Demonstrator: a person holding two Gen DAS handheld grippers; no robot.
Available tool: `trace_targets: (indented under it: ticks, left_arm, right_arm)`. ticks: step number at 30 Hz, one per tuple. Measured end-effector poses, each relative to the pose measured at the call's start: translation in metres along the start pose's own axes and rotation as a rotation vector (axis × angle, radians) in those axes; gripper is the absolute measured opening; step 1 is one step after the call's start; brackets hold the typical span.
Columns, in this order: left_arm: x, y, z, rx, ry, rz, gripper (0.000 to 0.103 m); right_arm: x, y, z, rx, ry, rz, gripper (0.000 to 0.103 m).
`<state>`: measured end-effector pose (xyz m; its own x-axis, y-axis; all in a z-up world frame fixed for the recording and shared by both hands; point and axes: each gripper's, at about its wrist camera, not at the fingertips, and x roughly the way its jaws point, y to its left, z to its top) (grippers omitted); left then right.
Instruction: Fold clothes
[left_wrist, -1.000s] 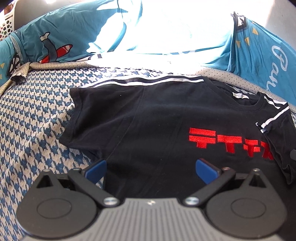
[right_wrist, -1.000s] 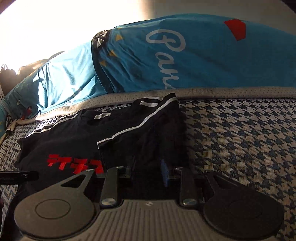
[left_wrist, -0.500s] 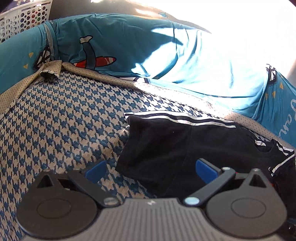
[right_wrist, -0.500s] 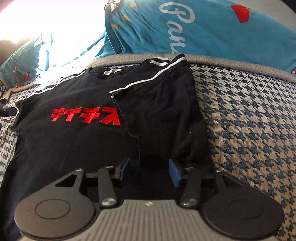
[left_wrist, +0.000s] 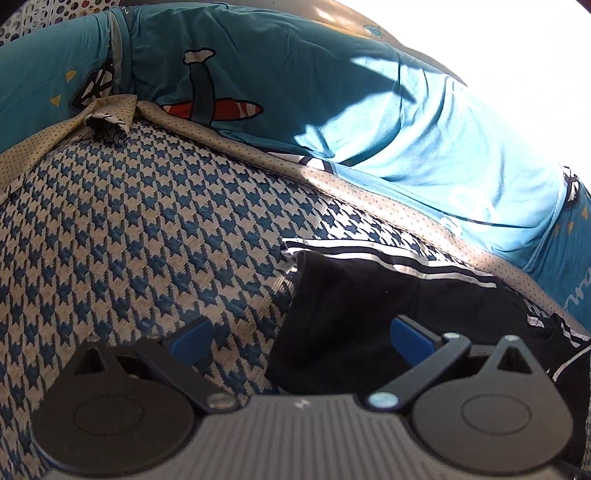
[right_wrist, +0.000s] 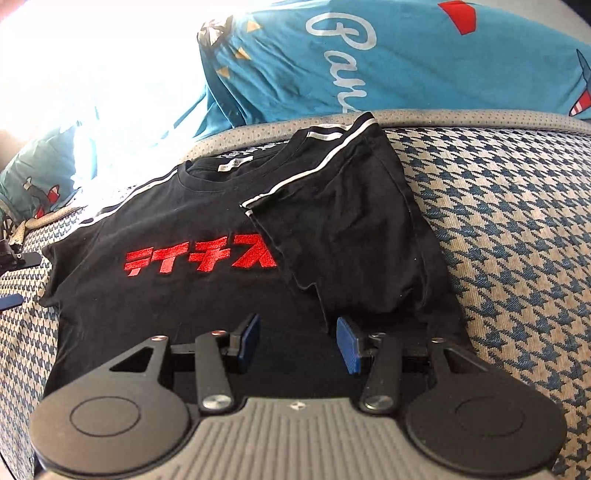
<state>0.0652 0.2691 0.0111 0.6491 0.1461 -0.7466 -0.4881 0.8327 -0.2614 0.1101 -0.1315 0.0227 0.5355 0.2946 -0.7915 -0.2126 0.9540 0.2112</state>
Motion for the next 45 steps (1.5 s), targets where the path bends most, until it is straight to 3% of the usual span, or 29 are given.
trace_targets:
  ticks: [19,30,32,36,41,45]
  left_arm:
    - [0.041,-0.021,0.008,0.080,-0.065,0.033,0.085]
    - [0.039,-0.037,0.008,0.093,-0.102,0.020,0.024]
    - [0.035,-0.042,0.008,0.086,-0.108,-0.006,0.021]
    - [0.021,-0.067,0.004,0.130,-0.134,-0.065,0.021]
    - [0.006,-0.118,-0.020,0.260,-0.132,-0.201,0.023]
    - [0.000,-0.148,-0.045,0.352,-0.082,-0.324,0.048]
  right_arm:
    - [0.010,0.000,0.000,-0.005,0.029,0.002,0.047]
    - [0.010,-0.003,0.002,0.004,0.033,0.015,0.047]
    - [0.010,-0.004,0.003,0.007,0.034,0.016,0.047]
    - [0.009,-0.005,0.003,0.014,0.032,0.016,0.046]
    - [0.010,-0.005,0.004,0.015,0.031,0.014,0.047]
    - [0.010,-0.005,0.004,0.009,0.030,0.011,0.047]
